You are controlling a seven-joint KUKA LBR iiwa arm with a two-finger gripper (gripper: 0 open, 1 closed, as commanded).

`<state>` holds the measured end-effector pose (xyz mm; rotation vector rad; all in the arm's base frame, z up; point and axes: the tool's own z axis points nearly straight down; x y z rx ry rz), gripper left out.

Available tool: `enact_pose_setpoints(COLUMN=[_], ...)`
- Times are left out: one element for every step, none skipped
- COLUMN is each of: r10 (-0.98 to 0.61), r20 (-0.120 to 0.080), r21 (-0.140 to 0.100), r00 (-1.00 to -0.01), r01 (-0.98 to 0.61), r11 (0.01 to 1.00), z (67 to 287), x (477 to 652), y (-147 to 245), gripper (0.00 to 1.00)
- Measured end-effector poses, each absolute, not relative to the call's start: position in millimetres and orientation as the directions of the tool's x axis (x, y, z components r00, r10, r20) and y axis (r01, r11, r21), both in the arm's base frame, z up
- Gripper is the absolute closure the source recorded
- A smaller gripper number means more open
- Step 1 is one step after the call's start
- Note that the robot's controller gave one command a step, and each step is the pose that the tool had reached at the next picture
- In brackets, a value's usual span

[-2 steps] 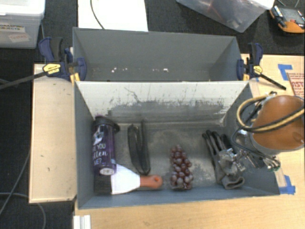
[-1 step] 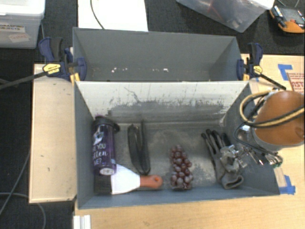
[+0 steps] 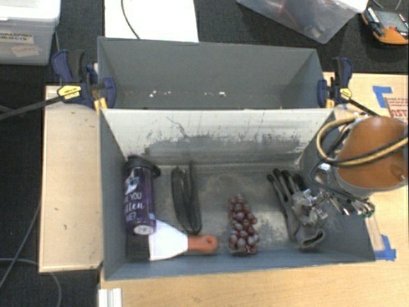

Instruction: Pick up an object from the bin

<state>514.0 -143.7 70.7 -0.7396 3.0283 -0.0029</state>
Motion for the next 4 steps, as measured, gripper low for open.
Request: enact_pose_setpoints(r10=[-0.460,-0.262,-0.262,-0.207], r20=[-0.024,-0.026,-0.026,-0.026], r21=[-0.006,0.000,-0.001,0.003], r00=[-0.887,-0.965,-0.965,-0.978], r01=[-0.460,-0.262,-0.262,-0.207], r11=[0.888,0.965,0.965,0.978], z=[72.1,70.6,70.6,70.7], x=[510.5,511.1,511.1,497.9], y=[-146.5,-136.5,-136.8,-147.1], gripper=[1.00,0.00,0.00,1.00])
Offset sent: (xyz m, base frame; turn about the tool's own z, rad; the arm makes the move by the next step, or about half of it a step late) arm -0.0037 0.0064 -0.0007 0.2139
